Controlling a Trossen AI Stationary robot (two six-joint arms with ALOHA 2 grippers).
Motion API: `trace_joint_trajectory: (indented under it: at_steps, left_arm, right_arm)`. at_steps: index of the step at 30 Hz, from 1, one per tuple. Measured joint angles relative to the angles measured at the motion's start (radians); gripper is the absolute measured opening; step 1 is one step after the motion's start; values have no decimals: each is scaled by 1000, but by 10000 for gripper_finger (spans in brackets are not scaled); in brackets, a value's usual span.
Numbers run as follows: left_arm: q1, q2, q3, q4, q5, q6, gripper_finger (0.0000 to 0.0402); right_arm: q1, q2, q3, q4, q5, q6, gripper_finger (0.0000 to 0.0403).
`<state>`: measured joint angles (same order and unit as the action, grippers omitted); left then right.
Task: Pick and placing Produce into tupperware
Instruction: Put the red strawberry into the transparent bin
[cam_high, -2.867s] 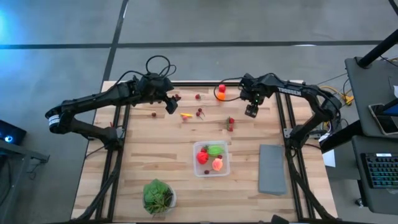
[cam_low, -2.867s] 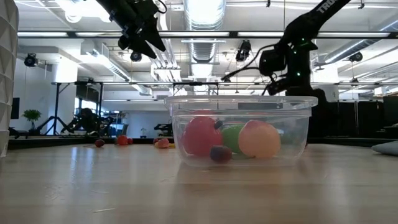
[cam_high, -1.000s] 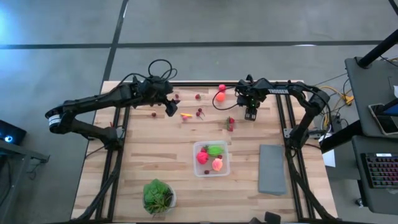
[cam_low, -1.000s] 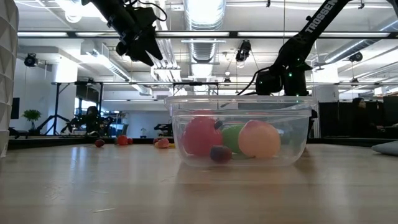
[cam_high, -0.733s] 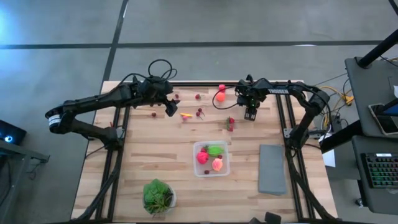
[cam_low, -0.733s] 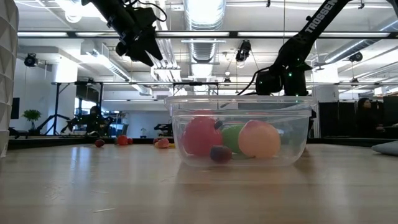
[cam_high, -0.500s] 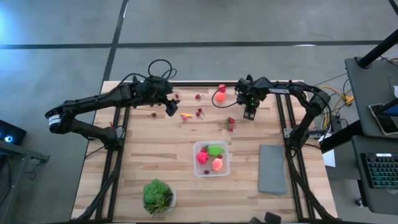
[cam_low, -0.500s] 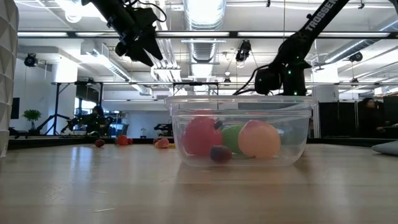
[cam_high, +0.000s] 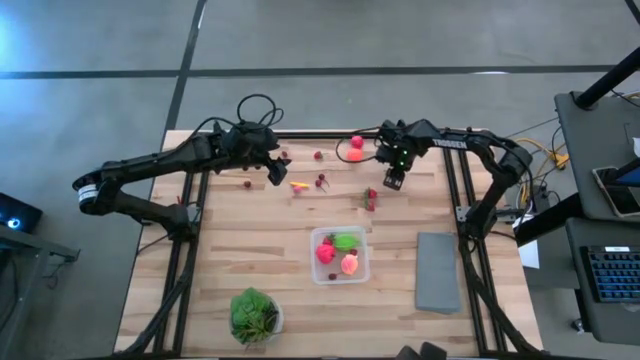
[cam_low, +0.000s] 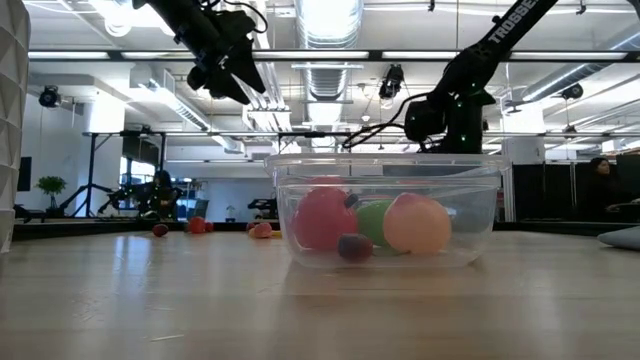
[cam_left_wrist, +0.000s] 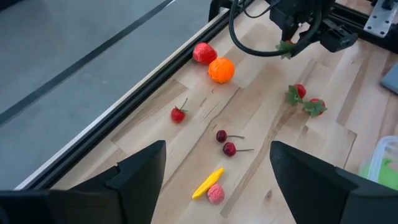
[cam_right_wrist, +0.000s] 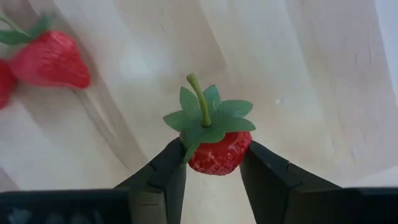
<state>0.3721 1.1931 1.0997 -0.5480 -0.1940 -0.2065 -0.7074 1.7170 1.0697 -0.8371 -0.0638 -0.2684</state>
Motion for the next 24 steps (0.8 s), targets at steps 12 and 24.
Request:
trace_joint_trajectory:
  at_steps: [12,24]
  left_arm:
    - [1,0,-19,1,-1,0,274]
    - [2,49,-21,2,-1,3,274]
  right_arm:
    - [33,-114,36,-115,-260,128,130]
    - [286,-209,100,-113,-393,358,130]
